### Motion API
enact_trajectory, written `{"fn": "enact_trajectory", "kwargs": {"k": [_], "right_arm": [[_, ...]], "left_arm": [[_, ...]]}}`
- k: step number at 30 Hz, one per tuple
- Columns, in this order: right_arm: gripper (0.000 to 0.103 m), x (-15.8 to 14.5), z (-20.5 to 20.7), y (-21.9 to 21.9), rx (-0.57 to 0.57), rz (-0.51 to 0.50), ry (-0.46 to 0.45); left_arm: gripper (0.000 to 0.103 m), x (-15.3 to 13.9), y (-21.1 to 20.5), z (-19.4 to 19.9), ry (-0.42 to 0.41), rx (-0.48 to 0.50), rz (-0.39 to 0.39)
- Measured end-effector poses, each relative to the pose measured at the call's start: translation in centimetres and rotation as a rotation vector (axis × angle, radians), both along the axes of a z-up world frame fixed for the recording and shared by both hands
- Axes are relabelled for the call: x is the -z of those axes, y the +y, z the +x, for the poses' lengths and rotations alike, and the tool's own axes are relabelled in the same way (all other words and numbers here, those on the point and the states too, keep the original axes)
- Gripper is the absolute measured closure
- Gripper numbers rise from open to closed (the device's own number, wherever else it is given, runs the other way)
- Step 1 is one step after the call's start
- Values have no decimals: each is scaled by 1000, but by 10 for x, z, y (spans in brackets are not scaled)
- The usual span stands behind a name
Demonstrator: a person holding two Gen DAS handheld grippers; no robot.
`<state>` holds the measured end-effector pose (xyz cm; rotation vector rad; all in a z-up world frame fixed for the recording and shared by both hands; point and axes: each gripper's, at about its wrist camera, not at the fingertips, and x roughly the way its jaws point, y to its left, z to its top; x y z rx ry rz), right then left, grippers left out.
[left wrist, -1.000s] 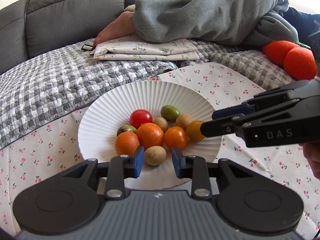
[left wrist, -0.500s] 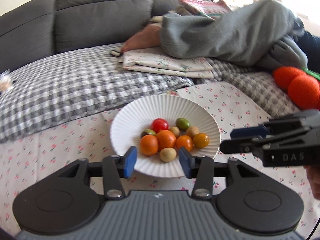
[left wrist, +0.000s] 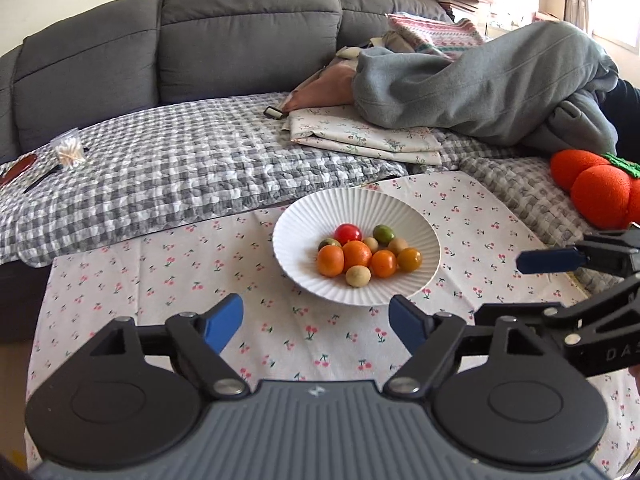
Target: Organize fruits
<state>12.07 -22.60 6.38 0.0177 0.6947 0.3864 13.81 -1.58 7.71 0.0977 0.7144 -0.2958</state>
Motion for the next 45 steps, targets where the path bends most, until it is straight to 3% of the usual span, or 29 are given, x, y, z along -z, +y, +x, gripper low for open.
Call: {"fn": "enact_trajectory", "kwargs": {"k": [8, 15, 23, 45], "right_arm": [[11, -14, -29, 7, 81, -53, 7], [5, -20, -44, 5, 162, -73, 3], [0, -16, -45, 7, 148, -98, 0], [0, -11, -44, 6, 171, -121, 29]], "left_arm": [[7, -12, 8, -22, -11, -46, -18], [2, -11, 6, -29, -22, -64, 0], [1, -2, 0, -29, -12, -78, 24], [1, 7, -5, -24, 45, -89, 5]]}}
